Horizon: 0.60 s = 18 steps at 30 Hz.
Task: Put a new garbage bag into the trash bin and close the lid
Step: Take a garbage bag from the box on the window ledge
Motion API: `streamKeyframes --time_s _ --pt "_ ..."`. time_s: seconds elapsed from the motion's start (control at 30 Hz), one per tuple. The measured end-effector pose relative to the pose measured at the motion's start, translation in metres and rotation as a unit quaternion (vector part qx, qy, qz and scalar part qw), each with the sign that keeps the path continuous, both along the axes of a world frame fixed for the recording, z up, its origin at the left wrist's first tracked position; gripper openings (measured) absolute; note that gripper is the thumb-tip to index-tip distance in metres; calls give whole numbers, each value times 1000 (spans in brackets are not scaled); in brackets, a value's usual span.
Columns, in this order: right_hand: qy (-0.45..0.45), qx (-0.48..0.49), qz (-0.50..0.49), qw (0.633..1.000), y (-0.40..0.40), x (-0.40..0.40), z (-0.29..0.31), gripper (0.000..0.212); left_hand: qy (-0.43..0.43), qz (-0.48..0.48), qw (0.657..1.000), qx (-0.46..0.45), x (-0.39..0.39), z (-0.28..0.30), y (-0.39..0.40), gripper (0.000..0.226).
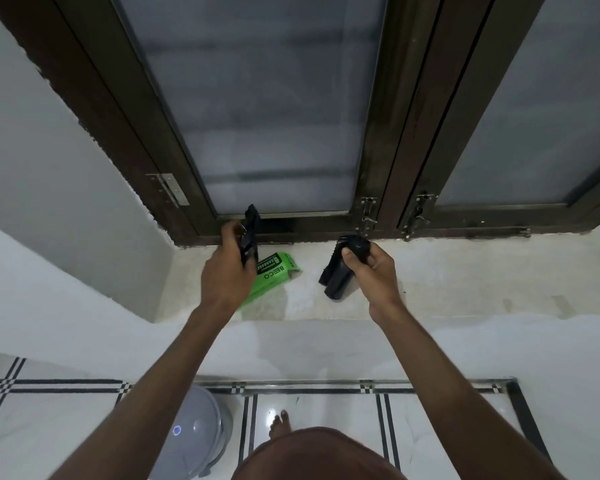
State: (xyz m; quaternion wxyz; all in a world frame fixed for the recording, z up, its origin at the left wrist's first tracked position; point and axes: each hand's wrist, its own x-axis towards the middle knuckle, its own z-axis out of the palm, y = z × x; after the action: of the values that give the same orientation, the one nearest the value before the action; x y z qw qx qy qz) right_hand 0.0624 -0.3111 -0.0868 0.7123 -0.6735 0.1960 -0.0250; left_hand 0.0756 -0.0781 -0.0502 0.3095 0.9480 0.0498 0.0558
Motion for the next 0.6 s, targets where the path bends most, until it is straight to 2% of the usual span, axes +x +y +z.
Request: streamKeyframes --time_s 0.07,0.17,0.33,0.43,0.6 --pt "-4 -5 5 1000 5 4 -1 23 -21 -23 995 92 1 -8 8 53" --pt "-4 -26 6 1000 12 11 -4 21 -14 -69 981 180 7 -21 9 40" --pt "12 -56 -14 998 25 19 -8 22 17 -93 959 266 18 -40 -3 81" --pt "18 -50 -24 998 26 21 -12 27 23 -105 959 264 25 -46 -7 70" --pt "17 14 -61 998 21 22 -14 29 -29 -134 974 178 25 -52 1 52"
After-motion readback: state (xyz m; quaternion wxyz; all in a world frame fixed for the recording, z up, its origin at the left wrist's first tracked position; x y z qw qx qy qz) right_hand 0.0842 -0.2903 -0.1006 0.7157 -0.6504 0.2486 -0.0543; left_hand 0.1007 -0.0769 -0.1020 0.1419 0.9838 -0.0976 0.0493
